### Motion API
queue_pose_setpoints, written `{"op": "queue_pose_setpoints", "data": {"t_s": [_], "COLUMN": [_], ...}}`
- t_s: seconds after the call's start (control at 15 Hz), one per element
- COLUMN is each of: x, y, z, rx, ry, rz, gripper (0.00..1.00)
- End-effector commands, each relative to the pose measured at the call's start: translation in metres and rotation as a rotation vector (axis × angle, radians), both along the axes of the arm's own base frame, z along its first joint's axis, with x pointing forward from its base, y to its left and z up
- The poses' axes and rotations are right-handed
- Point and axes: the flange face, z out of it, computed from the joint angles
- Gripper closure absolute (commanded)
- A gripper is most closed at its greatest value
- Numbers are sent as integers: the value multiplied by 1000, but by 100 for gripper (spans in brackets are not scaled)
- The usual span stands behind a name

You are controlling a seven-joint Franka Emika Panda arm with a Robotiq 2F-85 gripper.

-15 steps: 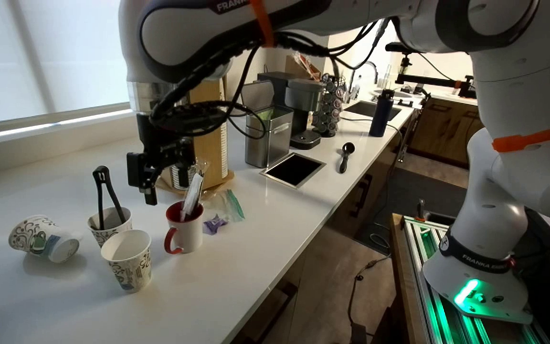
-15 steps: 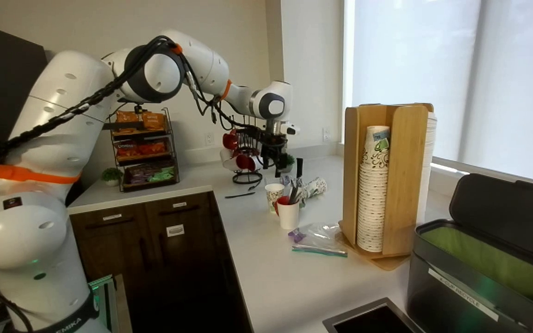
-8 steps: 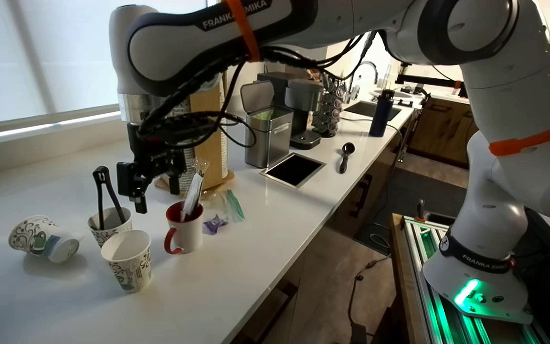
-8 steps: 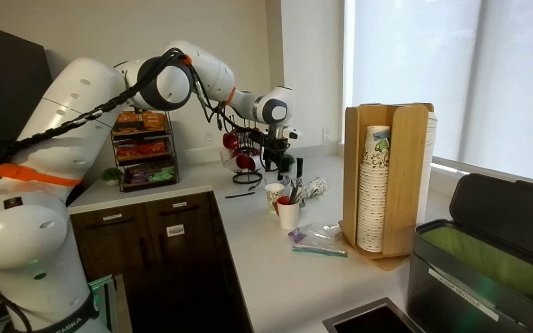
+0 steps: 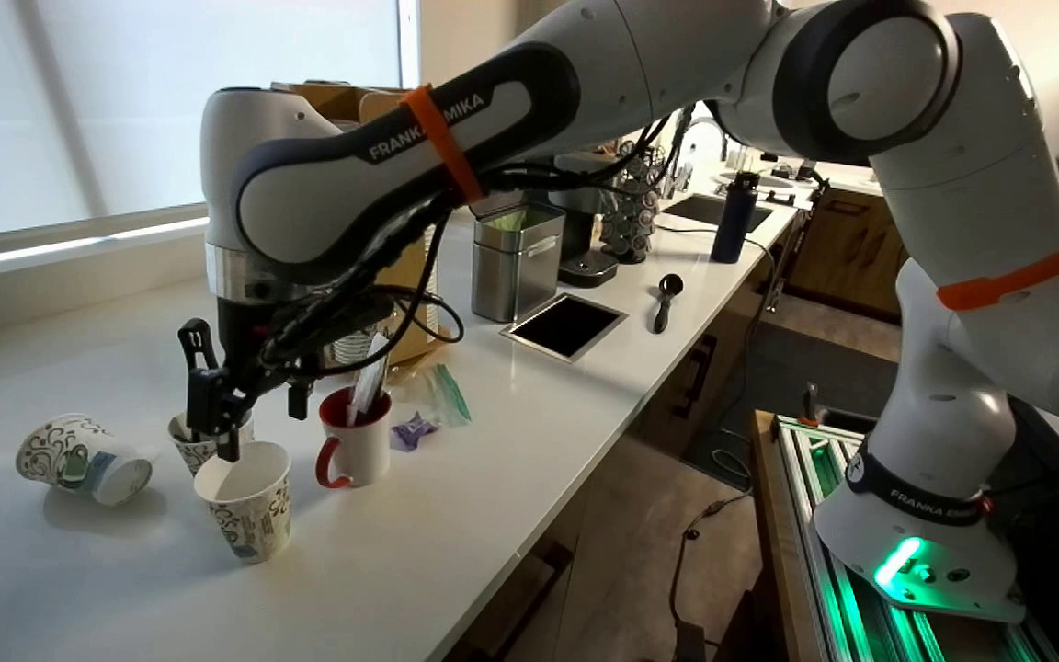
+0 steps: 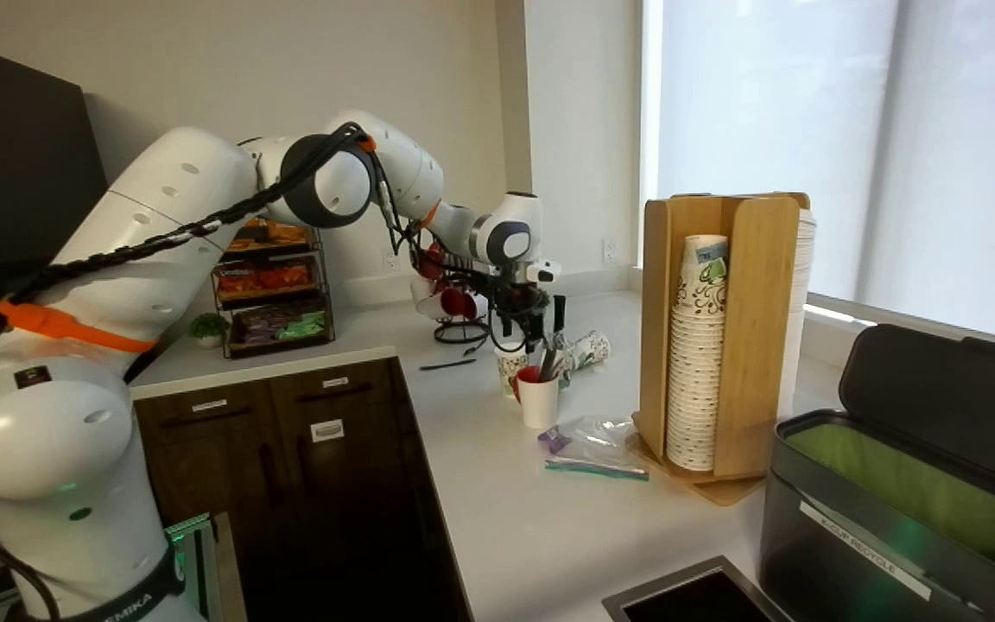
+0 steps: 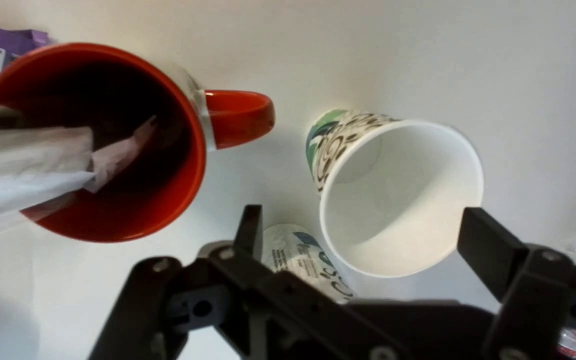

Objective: Move the empty upright cup on the left to the center of the counter

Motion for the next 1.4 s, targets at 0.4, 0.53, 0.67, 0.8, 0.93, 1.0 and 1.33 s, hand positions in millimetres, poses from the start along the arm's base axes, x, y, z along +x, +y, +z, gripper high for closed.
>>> {"op": "queue_pose_setpoints", "data": {"t_s": [0.4,0.53,0.67,0.8,0.93,1.0,1.33], "x": [-4,-5,-5,-5,-6,-6,-14], "y": [14,10,8,7,6,6,4], "z": [-16,-17,-21,-26,-28,-28,-18], "rx": [-6,-1,2,1,0,-1,-21], "ry": [-45,-48,-42,-29,-24,-24,-9], "rz": [-42,-62,-73,-73,-75,-77,-83], "gripper": [10,14,40,45,60,70,100]}}
